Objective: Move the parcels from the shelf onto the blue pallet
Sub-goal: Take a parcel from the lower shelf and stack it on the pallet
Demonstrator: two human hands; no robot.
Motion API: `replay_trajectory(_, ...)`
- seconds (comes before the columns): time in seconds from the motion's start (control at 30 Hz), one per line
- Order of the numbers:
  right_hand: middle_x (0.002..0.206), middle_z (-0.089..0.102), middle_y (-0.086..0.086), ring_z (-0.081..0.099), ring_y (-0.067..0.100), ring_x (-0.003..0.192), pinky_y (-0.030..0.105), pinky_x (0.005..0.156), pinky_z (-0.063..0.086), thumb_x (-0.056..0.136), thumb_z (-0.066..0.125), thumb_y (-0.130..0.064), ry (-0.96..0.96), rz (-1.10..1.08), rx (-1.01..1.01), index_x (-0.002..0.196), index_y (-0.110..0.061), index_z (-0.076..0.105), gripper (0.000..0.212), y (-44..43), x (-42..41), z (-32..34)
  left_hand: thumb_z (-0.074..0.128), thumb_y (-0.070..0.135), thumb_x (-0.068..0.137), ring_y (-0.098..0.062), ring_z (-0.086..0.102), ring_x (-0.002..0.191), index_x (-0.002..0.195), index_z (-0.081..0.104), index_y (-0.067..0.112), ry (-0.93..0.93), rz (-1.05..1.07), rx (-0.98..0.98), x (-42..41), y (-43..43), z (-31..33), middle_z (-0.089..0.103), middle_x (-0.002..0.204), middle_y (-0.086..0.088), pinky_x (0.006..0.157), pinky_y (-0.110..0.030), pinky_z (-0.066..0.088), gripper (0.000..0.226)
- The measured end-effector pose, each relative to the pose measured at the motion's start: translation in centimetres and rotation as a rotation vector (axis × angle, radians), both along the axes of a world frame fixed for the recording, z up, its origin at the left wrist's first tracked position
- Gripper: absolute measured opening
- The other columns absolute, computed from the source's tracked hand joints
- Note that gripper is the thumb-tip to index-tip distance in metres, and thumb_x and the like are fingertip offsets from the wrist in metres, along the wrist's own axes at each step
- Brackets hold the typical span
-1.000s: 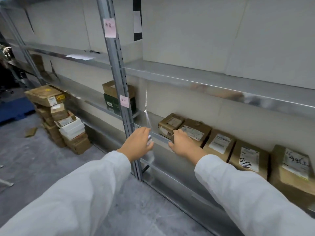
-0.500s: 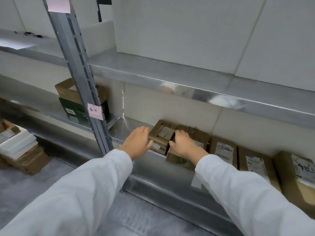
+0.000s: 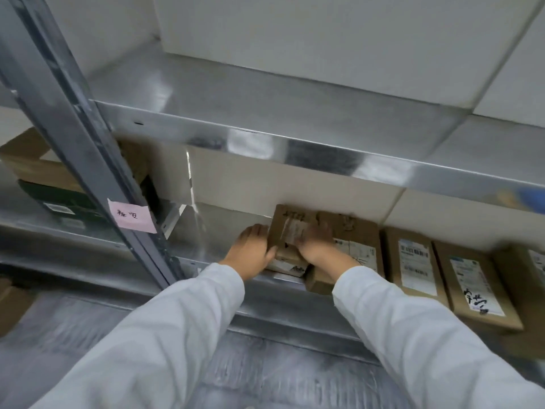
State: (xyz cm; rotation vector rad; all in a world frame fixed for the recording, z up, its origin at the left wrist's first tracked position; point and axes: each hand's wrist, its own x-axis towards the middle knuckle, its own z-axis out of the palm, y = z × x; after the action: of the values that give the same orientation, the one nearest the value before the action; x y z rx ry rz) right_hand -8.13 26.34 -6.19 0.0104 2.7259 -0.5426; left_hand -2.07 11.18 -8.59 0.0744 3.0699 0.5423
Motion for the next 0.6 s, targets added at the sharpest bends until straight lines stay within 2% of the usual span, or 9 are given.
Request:
replay_trajectory(0.1,0.153,0.020,0.019,0.024,0.037,0.140,0.045,0.109,0.033,0.092,0.056,-0.032,-0.043,-0.079,-0.052,0.153,-0.007,0.006,0.083,-1.0,-0.2,-0.8,0.046,0.034,0.100,-0.032,0.047,0.120,0.138,0.042,0.005,-0.044,0.037,0.156,-0.5,0.1,-1.2,0.051,0.129,-0.016,0.101,-0.034,0.034,0.048)
replay_trajectory(0.23,0.150,0.026,0.021,0.039,0.036,0.131,0.047,0.102,0.042,0.092,0.053,-0.036,-0.067,-0.186,-0.108,0.150,0.000,0.005,0.083,-2.4,-0.1,-1.9,0.050,0.032,0.100,-0.027,0.053,0.116,0.138,0.046,0.015,-0.073,0.063,0.547,-0.6,-0.6,-2.6,0.056,0.124,-0.011,0.100,-0.037,0.042,0.042)
replay_trajectory(0.3,0.132,0.049,0.019,0.056,0.033,0.112,0.045,0.087,0.051,0.092,0.050,-0.041,-0.109,-0.238,-0.181,0.148,0.002,0.005,0.084,-2.4,-0.1,-2.4,0.051,0.035,0.099,-0.015,0.055,0.116,0.138,0.047,0.025,-0.079,0.100,0.723,-0.2,-0.7,-3.3,0.059,0.127,0.000,0.098,-0.028,0.044,0.040)
replay_trajectory(0.37,0.094,0.061,0.008,0.062,0.022,0.079,0.033,0.057,0.047,0.092,0.047,-0.047,-0.147,-0.263,-0.240,0.144,0.003,0.011,0.081,-2.0,0.3,-2.7,0.051,0.034,0.099,-0.001,0.057,0.112,0.135,0.051,0.032,-0.072,0.127,0.846,0.2,-0.4,-3.6,0.062,0.124,0.012,0.090,-0.013,0.043,0.036)
replay_trajectory(0.4,0.080,0.057,0.003,0.058,0.017,0.068,0.028,0.050,0.039,0.093,0.046,-0.046,-0.128,-0.247,-0.265,0.137,0.001,0.023,0.068,-1.9,0.4,-2.9,0.052,0.034,0.099,0.003,0.057,0.111,0.134,0.052,0.034,-0.073,0.139,0.898,0.2,-0.3,-3.7,0.063,0.122,0.015,0.089,-0.010,0.042,0.035)
replay_trajectory(0.43,0.073,0.053,-0.001,0.054,0.014,0.063,0.026,0.047,0.034,0.095,0.045,-0.044,-0.106,-0.236,-0.280,0.121,-0.007,0.036,0.046,-1.7,0.7,-2.9,0.053,0.033,0.098,0.003,0.058,0.110,0.133,0.052,0.034,-0.080,0.156,0.934,0.2,-0.2,-3.7,0.063,0.122,0.015,0.089,-0.012,0.043,0.035)
replay_trajectory(0.47,0.070,0.051,-0.002,0.052,0.013,0.061,0.025,0.047,0.032,0.096,0.045,-0.040,-0.085,-0.226,-0.301,0.101,-0.014,0.039,0.028,-1.6,1.0,-2.7,0.054,0.032,0.097,0.001,0.058,0.111,0.133,0.053,0.033,-0.085,0.180,0.957,0.2,-0.1,-3.6,0.064,0.121,0.015,0.091,-0.015,0.044,0.035)
replay_trajectory(0.53,0.069,0.051,0.001,0.055,0.019,0.064,0.028,0.050,0.036,0.098,0.045,-0.033,-0.058,-0.197,-0.364,0.072,-0.011,0.030,0.036,-1.5,1.9,-2.1,0.057,0.030,0.096,0.002,0.058,0.108,0.129,0.054,0.034,-0.077,0.220,0.976,0.6,-0.1,-3.5,0.063,0.116,0.020,0.087,-0.011,0.043,0.034)
replay_trajectory(0.6,0.079,0.060,0.013,0.063,0.032,0.079,0.037,0.064,0.049,0.098,0.045,-0.029,-0.043,-0.149,-0.429,0.069,-0.012,0.034,0.036,-1.2,3.2,-1.6,0.058,0.030,0.095,0.010,0.056,0.103,0.128,0.052,0.038,-0.048,0.264,0.984,1.4,-0.1,-2.8,0.060,0.110,0.028,0.081,-0.001,0.039,0.035)
